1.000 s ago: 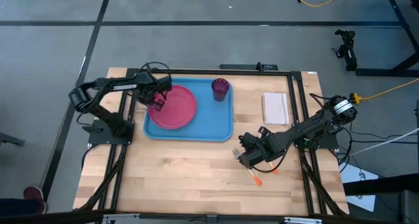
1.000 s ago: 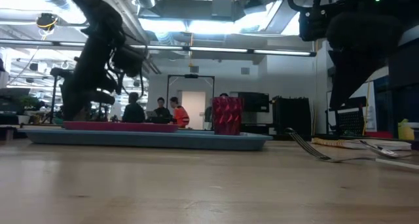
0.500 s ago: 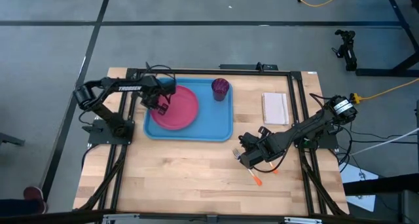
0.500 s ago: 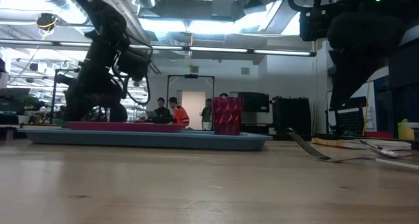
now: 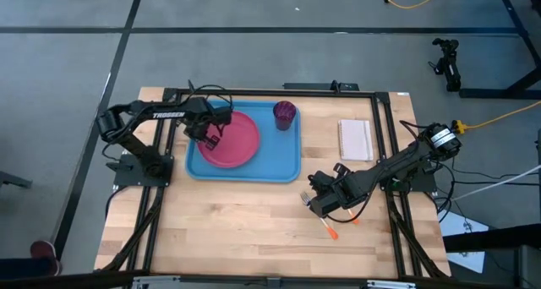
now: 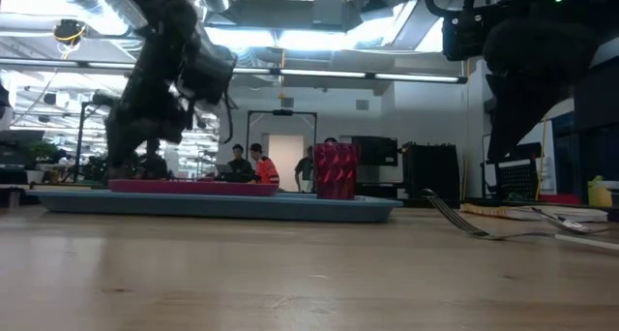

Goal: Pick and place plate/cup/fork/spoon on tray
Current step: Put the orange spoon on the blue serving tray to the right side of the pink plate

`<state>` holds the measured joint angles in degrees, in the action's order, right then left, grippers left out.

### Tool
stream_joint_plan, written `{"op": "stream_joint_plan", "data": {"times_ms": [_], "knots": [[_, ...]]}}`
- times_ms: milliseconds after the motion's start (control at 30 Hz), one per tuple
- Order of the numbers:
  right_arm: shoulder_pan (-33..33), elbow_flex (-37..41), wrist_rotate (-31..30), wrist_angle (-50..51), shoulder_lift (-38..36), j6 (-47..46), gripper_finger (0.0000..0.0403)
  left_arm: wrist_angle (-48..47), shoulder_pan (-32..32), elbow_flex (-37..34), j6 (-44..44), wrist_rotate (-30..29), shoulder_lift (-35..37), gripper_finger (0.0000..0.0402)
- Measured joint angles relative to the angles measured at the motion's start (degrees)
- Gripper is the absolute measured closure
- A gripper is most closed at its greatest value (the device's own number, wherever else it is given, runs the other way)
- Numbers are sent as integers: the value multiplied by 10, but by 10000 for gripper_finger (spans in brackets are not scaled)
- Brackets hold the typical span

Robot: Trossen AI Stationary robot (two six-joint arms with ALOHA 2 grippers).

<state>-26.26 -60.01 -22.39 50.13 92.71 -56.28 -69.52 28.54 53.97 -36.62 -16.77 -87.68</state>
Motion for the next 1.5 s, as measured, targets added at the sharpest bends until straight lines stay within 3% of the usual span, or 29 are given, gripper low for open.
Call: {"op": "stream_joint_plan", "data": {"times_ms": [100,300,500,600,767,967,1167,1500], "knots": [[0,0,0,-1,0,-3,361,-21,-36,47,-9,-36,0,400],[0,0,0,-12,0,-4,361,-23,-163,110,4,-34,1,397],[0,0,4,-10,0,10,361,-34,-312,118,31,-48,1,398],[3,0,12,-10,0,9,361,-29,-375,112,1,-50,1,395],[5,0,96,46,0,-41,361,44,-448,112,-46,-69,1,398],[-35,0,134,182,0,-142,361,162,-488,112,-53,-110,1,397],[-101,0,161,200,0,-209,361,209,-504,112,-53,-113,1,400],[-201,0,87,161,0,-376,361,229,-507,112,-69,-113,1,398]]}}
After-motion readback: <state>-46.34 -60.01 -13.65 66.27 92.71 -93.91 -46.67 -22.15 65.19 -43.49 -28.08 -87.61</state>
